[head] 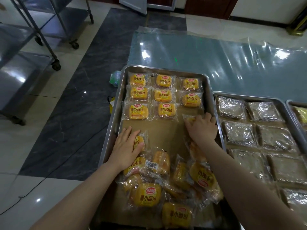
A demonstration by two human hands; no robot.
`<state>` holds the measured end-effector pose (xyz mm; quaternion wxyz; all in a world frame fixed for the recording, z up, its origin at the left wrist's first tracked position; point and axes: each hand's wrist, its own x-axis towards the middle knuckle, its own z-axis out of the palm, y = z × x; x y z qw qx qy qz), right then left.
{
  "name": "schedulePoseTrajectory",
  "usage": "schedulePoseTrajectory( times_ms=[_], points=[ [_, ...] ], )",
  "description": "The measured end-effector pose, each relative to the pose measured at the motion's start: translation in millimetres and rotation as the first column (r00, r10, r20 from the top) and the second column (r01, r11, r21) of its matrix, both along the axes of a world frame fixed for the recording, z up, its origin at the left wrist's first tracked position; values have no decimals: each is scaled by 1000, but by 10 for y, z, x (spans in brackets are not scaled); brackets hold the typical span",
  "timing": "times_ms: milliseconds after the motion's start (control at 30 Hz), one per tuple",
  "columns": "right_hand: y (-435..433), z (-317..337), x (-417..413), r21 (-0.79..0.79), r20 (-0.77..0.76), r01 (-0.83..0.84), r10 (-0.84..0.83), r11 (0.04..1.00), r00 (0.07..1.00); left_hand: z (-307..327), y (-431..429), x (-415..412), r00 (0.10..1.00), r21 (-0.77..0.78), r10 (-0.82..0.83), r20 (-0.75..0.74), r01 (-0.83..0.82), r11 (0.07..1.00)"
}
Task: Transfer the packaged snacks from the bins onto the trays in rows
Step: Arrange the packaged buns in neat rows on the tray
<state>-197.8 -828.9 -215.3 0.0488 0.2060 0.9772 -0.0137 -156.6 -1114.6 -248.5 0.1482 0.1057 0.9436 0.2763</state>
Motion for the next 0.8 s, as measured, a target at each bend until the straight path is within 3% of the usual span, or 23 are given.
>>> schedulePoseTrajectory(
  times_ms=[133, 300, 533, 800],
  points=[
    [-40, 29, -93, -106, 15, 45, -44, 993, 999, 8, 9, 7, 1000, 10, 2, -2, -2, 1000],
    [21, -64, 235, -200, -190, -277, 240, 940, 952, 17, 7, 25, 1000, 3, 24, -9, -23, 1000],
    [131, -170, 283, -202, 51, -319, 335, 926, 941, 20, 23, 33, 1000, 3, 15, -12, -15, 1000],
    [-1, -88, 175, -202, 50, -279, 295, 939, 954, 16, 16, 26, 1000, 13, 10, -23, -9, 1000]
  ],
)
